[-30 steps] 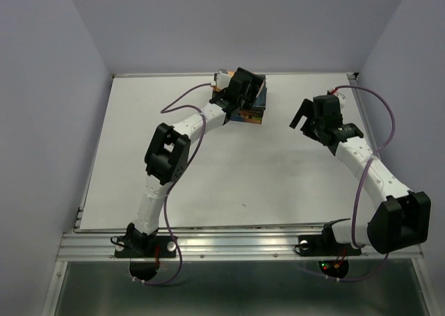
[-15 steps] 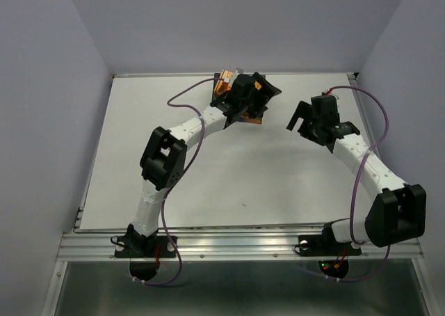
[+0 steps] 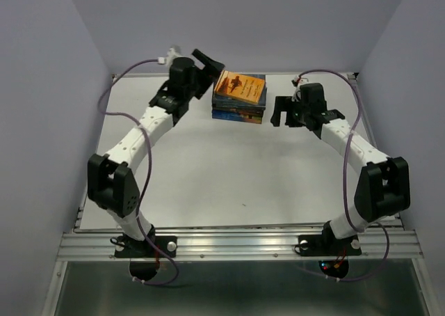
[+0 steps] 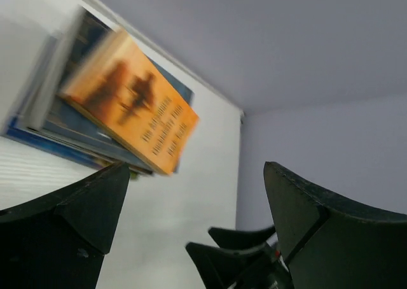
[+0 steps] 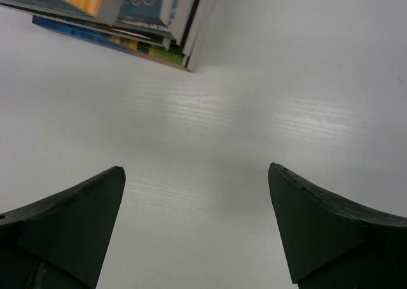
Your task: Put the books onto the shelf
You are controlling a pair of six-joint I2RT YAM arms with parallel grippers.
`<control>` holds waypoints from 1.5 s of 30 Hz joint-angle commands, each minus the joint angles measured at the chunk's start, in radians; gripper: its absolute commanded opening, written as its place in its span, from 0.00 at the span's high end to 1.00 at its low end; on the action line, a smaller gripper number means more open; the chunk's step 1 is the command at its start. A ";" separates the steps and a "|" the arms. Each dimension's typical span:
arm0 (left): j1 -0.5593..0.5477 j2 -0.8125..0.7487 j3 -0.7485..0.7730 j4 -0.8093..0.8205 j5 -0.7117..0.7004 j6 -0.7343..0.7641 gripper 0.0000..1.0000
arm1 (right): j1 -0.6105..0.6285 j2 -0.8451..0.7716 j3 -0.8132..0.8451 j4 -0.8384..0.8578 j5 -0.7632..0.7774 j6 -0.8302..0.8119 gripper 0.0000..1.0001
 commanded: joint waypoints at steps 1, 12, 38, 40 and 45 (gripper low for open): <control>0.184 -0.138 -0.159 -0.111 -0.138 0.039 0.01 | 0.056 0.087 0.146 0.093 -0.050 -0.185 0.00; 0.298 -0.510 -0.500 -0.123 -0.410 -0.028 0.01 | 0.111 0.394 0.449 0.048 0.063 -0.209 0.00; 0.374 -0.424 -0.486 -0.175 -0.316 -0.031 0.01 | 0.084 0.494 0.581 -0.002 0.247 -0.076 0.00; 0.376 -0.416 -0.485 -0.171 -0.307 -0.028 0.01 | 0.084 0.490 0.578 -0.004 0.227 -0.077 0.00; 0.378 -0.389 -0.476 -0.152 -0.273 -0.019 0.01 | 0.084 0.476 0.588 -0.019 0.163 -0.082 0.00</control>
